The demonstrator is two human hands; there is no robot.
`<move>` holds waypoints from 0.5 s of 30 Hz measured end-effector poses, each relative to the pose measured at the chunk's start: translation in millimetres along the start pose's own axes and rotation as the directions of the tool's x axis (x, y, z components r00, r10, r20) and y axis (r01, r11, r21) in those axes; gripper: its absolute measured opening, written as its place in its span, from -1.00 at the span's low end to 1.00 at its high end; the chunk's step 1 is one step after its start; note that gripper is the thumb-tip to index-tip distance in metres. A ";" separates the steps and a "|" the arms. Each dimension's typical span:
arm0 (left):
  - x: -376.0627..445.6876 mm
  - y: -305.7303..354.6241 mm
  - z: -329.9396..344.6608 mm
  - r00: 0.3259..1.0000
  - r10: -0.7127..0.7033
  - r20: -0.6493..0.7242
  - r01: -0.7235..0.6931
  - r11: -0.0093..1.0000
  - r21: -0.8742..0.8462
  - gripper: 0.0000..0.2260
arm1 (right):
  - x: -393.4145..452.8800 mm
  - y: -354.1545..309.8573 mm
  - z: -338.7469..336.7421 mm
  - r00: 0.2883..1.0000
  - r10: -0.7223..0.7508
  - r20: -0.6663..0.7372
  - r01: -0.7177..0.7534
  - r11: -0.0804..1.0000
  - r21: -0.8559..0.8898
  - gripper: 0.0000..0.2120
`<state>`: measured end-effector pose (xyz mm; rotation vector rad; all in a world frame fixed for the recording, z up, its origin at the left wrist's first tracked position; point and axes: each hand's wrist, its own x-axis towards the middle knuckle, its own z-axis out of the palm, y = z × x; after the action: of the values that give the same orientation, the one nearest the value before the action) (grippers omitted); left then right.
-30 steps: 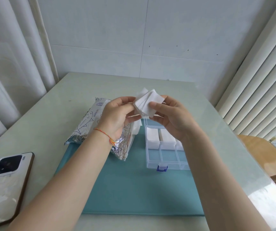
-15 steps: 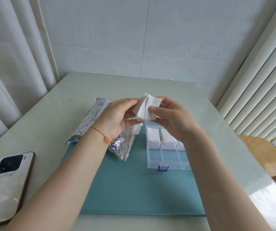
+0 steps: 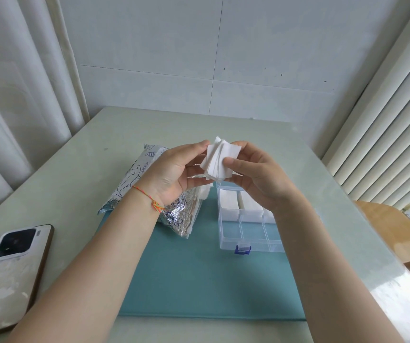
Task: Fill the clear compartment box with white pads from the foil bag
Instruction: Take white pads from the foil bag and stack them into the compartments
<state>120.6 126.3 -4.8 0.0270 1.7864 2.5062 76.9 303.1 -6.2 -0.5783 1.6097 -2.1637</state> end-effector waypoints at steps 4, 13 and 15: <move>-1.5 0.6 0.3 1.000 0.007 0.026 -0.007 1.000 -0.023 -0.78 | 0.6 0.3 -0.8 1.000 -0.010 0.006 0.010 1.000 0.004 -0.78; 2.8 -6.4 1.8 0.961 0.144 -0.238 -0.113 0.984 0.139 -0.87 | 3.9 5.7 0.5 0.994 0.094 -0.056 -0.100 0.988 -0.122 -0.65; 4.3 -9.4 4.4 0.939 0.209 -0.274 -0.167 0.972 0.168 -0.86 | 4.6 6.9 2.0 0.991 0.111 -0.072 -0.120 0.983 -0.138 -0.66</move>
<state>116.9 133.8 -12.3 -0.1809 2.1700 2.6195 74.4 297.2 -11.9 -0.4486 1.7964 -2.0141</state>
